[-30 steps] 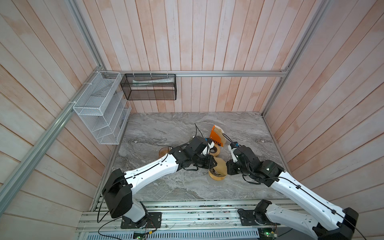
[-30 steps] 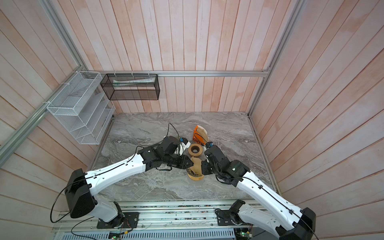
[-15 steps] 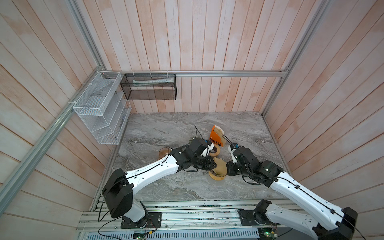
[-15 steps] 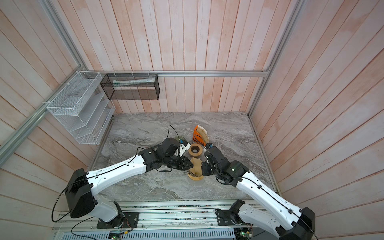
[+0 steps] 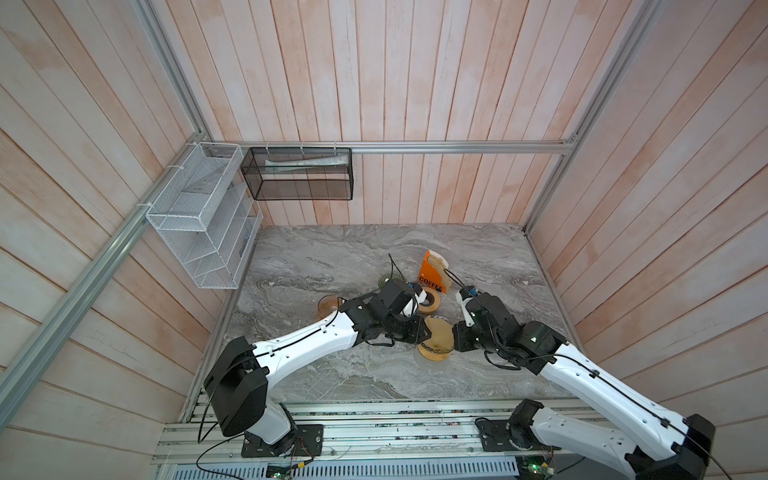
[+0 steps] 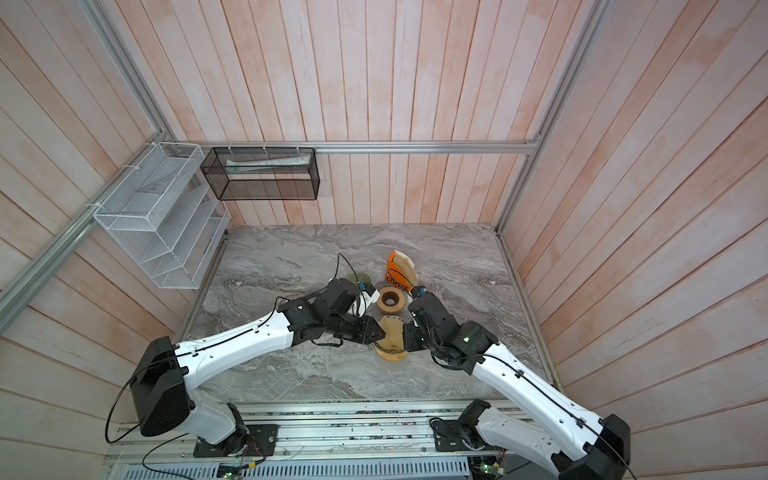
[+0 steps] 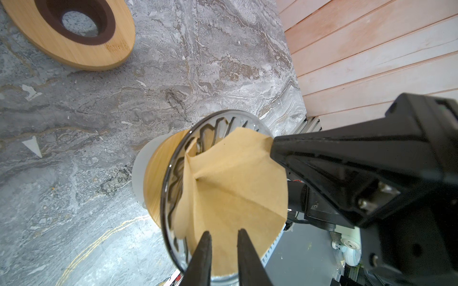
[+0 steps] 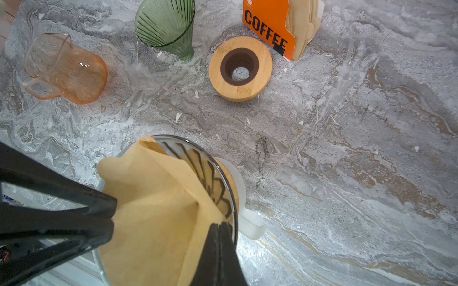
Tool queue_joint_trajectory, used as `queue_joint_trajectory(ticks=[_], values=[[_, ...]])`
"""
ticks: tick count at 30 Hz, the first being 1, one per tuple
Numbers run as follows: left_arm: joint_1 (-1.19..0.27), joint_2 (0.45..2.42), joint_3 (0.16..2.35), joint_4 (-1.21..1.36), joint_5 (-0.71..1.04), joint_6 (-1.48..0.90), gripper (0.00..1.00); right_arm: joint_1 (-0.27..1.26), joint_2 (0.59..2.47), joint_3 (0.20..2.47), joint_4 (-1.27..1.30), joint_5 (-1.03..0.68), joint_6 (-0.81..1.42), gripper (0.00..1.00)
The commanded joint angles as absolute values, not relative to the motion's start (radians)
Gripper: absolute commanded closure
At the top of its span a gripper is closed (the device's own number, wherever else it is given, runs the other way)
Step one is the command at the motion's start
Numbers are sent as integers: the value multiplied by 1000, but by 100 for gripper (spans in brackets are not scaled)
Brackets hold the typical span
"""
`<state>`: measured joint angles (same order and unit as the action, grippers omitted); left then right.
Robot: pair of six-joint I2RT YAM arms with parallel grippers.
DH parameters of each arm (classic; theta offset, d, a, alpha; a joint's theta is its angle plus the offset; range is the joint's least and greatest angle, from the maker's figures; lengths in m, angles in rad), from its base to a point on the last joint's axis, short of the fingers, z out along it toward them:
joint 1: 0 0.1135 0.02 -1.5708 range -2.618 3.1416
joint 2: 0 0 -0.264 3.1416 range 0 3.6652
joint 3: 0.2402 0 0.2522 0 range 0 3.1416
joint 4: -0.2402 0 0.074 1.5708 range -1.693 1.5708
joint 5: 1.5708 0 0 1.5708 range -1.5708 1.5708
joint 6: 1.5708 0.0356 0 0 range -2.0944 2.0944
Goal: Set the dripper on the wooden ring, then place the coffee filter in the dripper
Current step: 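Keep pinching the filter edges with both grippers, smoothing it into the dripper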
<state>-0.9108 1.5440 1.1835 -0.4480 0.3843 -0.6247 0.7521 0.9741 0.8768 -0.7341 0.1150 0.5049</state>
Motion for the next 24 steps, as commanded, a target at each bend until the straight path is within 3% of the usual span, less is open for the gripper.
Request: queue_joint_trajectory(ticks=[1, 24], values=[[-913, 1551, 1171, -430, 380, -622, 77, 760, 973, 873, -737, 127, 512, 100], [-913, 1557, 1163, -415, 378, -624, 78, 761, 983, 852, -719, 117, 513, 100]])
